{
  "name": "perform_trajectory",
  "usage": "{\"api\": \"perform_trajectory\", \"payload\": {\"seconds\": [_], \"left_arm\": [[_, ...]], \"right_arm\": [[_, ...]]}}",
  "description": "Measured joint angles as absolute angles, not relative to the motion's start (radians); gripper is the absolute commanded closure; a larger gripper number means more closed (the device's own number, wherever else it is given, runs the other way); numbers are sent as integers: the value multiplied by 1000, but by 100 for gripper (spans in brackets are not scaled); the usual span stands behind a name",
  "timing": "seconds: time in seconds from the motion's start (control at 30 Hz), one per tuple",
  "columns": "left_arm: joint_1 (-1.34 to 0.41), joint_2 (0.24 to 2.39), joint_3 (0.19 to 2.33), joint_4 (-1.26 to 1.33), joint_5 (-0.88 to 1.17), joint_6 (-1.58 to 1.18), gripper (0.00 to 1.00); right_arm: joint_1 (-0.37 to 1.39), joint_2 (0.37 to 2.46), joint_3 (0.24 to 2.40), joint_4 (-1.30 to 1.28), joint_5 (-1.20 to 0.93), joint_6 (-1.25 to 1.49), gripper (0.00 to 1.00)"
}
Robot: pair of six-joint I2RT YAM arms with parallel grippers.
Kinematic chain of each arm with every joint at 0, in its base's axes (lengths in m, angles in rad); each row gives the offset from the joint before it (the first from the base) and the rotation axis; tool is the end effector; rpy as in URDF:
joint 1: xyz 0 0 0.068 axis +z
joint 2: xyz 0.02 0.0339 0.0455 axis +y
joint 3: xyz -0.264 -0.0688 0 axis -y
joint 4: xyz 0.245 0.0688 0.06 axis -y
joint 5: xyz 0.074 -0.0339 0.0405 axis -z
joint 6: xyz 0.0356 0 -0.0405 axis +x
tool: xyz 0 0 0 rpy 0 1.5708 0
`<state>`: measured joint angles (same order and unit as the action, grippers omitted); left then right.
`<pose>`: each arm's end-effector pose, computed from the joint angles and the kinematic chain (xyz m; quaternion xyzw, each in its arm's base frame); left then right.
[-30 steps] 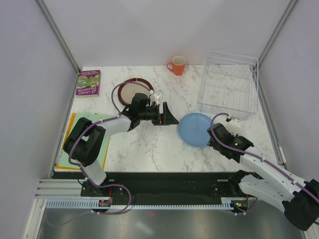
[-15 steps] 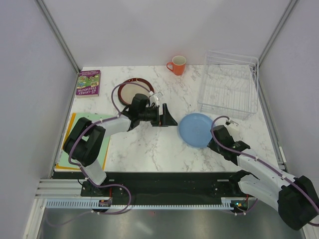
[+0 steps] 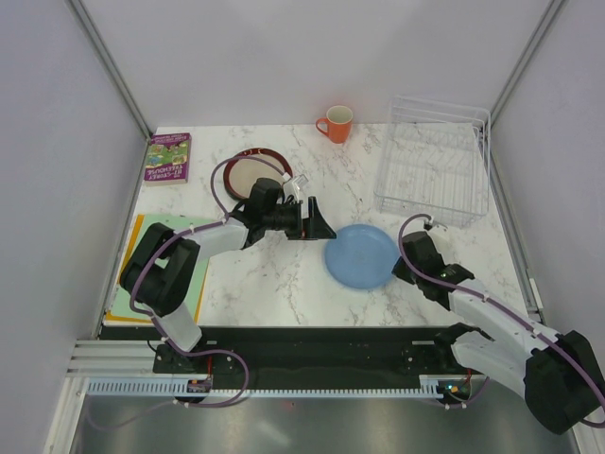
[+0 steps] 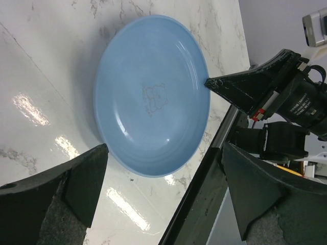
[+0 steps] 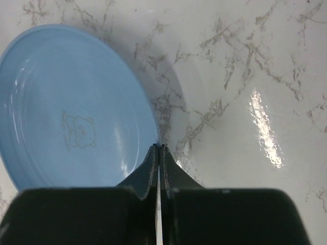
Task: Unload the plates from the dish rack
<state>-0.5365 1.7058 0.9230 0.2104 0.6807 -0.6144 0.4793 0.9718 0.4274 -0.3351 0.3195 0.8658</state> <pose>0.2954 -0.2017 0.1898 0.1275 0.8332 -0.4915 0.2191 0.1653 0.0733 0.1729 0.2313 0.9012 0.0913 0.3549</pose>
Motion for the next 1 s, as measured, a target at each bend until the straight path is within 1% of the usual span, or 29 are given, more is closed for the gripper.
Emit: {"api": "perform_trajectory", "payload": {"seconds": [0.37,0.6,1.0], "left_arm": [[-537,1691,923,165,645,-594,0],[-537,1690,923,125,609,-575,0],[-537,1690,923,105,603,-574,0]], "right_arm": [[479,996,474,-327,315,829,100],[479,991,573,-339,319,791,100],[478,1124,554,-279,310,772,100]]}}
